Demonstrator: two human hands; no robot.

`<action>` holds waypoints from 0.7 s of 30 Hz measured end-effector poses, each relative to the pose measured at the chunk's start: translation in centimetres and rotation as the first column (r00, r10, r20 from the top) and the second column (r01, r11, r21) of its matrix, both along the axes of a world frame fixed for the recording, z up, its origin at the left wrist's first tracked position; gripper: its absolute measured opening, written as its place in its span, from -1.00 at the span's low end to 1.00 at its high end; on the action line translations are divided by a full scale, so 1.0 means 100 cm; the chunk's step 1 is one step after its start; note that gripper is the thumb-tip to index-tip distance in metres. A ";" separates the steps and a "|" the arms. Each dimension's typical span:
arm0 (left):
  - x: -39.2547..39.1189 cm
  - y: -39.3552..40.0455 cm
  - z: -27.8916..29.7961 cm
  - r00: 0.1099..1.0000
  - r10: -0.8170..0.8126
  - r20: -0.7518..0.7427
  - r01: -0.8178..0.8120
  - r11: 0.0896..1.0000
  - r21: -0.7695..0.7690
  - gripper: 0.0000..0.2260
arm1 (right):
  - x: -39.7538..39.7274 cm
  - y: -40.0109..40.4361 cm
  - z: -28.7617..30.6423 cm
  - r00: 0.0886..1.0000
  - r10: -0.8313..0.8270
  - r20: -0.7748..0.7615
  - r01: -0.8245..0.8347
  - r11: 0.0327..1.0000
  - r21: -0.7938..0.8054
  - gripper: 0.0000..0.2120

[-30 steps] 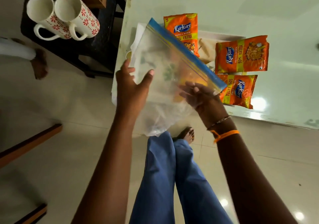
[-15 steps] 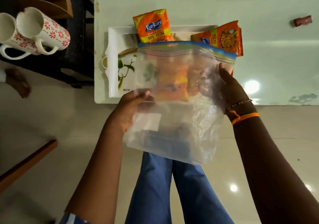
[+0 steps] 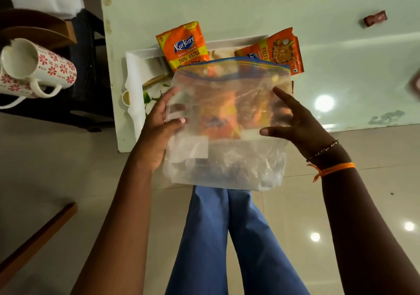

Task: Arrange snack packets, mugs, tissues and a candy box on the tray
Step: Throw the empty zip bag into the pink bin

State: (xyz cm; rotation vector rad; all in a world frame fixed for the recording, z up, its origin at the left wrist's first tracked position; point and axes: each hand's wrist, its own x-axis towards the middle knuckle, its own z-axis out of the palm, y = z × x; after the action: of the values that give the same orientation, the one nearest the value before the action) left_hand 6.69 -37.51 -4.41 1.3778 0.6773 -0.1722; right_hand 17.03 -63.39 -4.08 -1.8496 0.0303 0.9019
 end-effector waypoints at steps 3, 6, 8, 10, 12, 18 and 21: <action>0.005 0.012 0.004 0.976 -0.195 -0.102 0.210 0.964 0.165 -0.40 | 0.009 0.006 0.006 0.985 0.147 0.095 -0.125 0.971 -0.204 -0.02; 0.015 0.019 0.008 0.944 -0.255 -0.209 0.316 0.880 0.356 -0.34 | 0.019 0.013 0.014 0.918 0.349 0.189 -0.244 0.873 -0.422 -0.13; 0.022 0.025 0.016 0.938 -0.267 -0.220 0.344 0.787 0.513 -0.52 | 0.024 0.021 0.022 0.888 0.375 0.266 -0.206 0.841 -0.500 -0.40; 0.030 0.028 0.025 0.960 -0.207 -0.191 0.281 0.728 0.626 -0.76 | 0.028 0.030 0.029 0.871 0.347 0.347 -0.122 0.838 -0.531 -0.65; 0.040 0.027 0.030 0.979 -0.079 -0.190 0.195 0.652 0.733 -0.79 | 0.028 0.038 0.035 0.802 0.383 0.458 -0.074 0.825 -0.561 -0.75; 0.067 -0.015 0.063 0.931 0.152 -0.332 -0.187 0.980 -0.075 -0.31 | 0.002 0.090 0.061 0.528 0.367 0.766 -0.014 0.905 -0.425 -0.92; 0.075 -0.026 0.058 0.936 0.183 -0.300 -0.289 0.885 -0.364 -0.41 | -0.024 0.113 0.066 0.453 0.487 0.747 -0.176 0.870 -0.461 -0.97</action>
State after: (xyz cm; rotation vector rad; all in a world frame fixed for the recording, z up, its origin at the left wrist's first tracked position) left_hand 14.15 -40.14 1.40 0.8710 0.9647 -0.2814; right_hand 14.59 -52.05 2.57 -2.4957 -0.9068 0.1138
